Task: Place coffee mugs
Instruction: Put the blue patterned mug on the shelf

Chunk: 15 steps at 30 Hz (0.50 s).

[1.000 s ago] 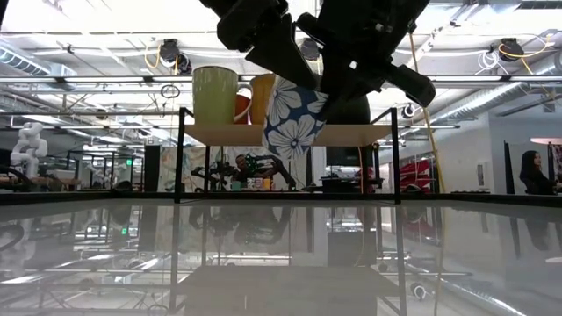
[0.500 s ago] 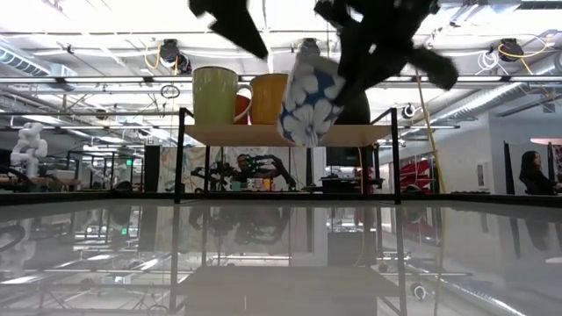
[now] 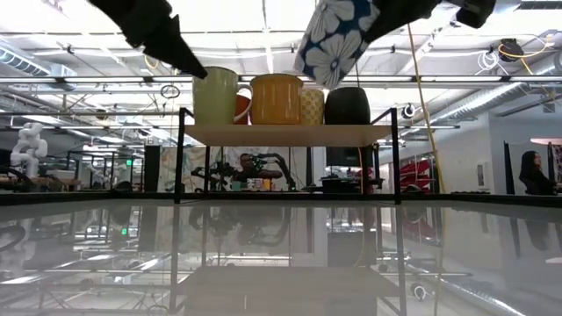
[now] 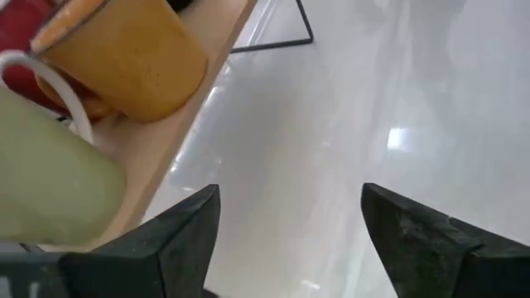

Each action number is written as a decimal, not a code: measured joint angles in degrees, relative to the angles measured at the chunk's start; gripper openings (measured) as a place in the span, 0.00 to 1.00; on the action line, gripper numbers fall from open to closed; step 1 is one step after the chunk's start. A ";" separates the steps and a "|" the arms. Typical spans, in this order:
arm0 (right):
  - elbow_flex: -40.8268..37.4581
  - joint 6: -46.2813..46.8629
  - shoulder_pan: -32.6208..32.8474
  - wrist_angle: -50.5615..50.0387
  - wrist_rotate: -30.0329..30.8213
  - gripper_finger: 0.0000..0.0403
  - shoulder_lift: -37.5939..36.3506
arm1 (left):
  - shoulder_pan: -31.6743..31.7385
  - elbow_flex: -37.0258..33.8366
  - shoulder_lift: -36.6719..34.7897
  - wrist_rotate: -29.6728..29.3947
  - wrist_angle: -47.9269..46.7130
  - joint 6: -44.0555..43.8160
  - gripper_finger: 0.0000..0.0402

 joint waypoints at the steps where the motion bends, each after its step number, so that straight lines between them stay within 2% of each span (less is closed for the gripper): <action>1: 0.00 -2.16 -0.85 -0.20 -1.37 0.02 -0.85 | 0.00 -0.99 -0.56 0.23 0.95 0.05 0.73; 4: 0.57 -7.32 -3.89 -1.41 -4.74 0.02 -2.54 | 0.00 -1.93 -0.88 0.77 3.02 0.17 0.73; 6: 2.24 -9.61 -6.20 -3.40 -4.69 0.02 -2.79 | 0.00 -1.99 -0.88 1.59 3.28 0.36 0.73; 11: 9.09 -15.73 -12.32 -10.52 -5.04 0.02 -2.31 | 0.00 -1.97 -0.62 3.69 4.16 0.12 0.73; 15: 15.53 -19.60 -17.62 -15.74 -9.13 0.02 -1.37 | 0.00 -1.99 -0.62 3.83 4.63 -0.94 0.73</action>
